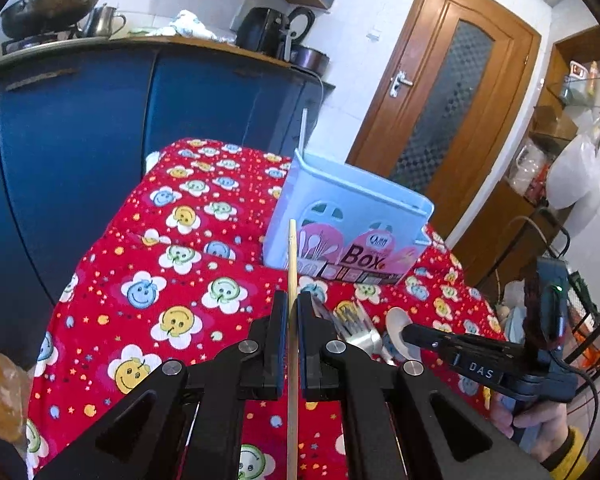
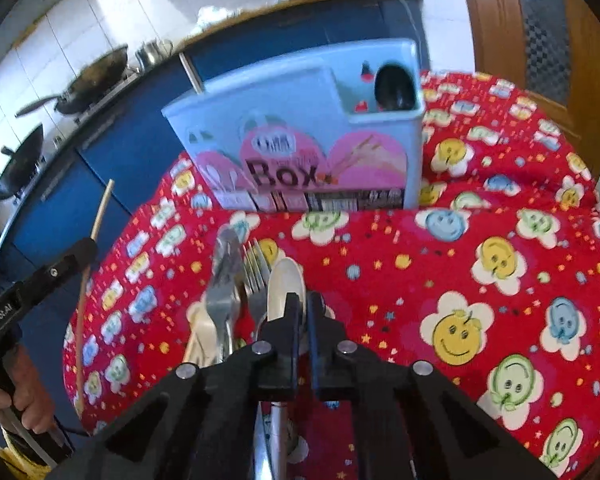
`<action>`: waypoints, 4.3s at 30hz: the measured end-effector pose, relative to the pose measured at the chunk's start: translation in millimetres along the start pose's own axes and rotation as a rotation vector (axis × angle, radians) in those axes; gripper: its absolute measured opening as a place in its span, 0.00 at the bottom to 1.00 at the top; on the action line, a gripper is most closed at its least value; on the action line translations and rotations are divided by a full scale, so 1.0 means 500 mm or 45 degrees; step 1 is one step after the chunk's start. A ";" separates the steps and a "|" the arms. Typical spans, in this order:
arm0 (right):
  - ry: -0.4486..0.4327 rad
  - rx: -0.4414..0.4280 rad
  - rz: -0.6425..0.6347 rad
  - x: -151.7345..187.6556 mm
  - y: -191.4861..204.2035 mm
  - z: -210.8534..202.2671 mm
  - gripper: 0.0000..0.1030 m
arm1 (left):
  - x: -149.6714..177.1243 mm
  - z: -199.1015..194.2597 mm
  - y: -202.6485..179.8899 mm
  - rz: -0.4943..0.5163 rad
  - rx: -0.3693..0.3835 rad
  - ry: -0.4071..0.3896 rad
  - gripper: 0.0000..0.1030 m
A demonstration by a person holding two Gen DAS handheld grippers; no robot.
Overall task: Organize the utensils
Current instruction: 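Carry the wooden spoon with the right tool while the left tool carries the chopstick to the holder, then open the right tool into the holder while the left tool releases the chopstick there, then move both tools back over the remaining forks and spoons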
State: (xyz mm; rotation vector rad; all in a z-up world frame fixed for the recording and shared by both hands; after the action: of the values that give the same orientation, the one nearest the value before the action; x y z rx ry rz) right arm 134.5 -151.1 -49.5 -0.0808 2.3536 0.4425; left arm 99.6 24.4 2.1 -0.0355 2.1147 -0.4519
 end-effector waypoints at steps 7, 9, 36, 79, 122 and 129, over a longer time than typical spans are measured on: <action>-0.266 0.014 -0.016 -0.048 0.014 -0.098 0.04 | -0.022 -0.017 -0.023 -0.006 0.032 -0.078 0.04; -0.334 0.018 -0.017 -0.057 0.018 -0.124 0.04 | -0.028 -0.019 -0.032 -0.006 0.045 -0.096 0.04; -0.779 0.086 -0.050 -0.241 -0.004 -0.193 0.04 | -0.252 0.094 -0.100 0.041 0.071 -0.416 0.04; -0.898 0.238 -0.107 -0.351 -0.070 -0.003 0.11 | -0.276 0.251 -0.063 0.104 -0.183 -0.670 0.10; -0.699 0.146 -0.063 -0.171 0.008 -0.228 0.48 | -0.135 0.009 -0.090 0.122 -0.129 -0.267 0.36; -0.590 0.184 -0.095 -0.095 0.015 -0.227 0.50 | -0.048 0.016 -0.083 0.154 -0.130 -0.070 0.39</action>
State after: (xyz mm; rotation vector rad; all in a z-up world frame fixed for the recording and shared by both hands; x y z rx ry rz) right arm 93.5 -185.8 61.6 0.0034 1.9115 0.2229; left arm 113.3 -12.1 31.3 0.0210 2.0708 -0.2675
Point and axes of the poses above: each gripper's, at about its wrist camera, not at the fingertips, and z roughly the way its jaws point, y to its left, x to its underside, the point moved 7 cm from there along z, roughly the way its jaws point, and after that the axes turned 5 degrees about -y, right-handed, at the moved point
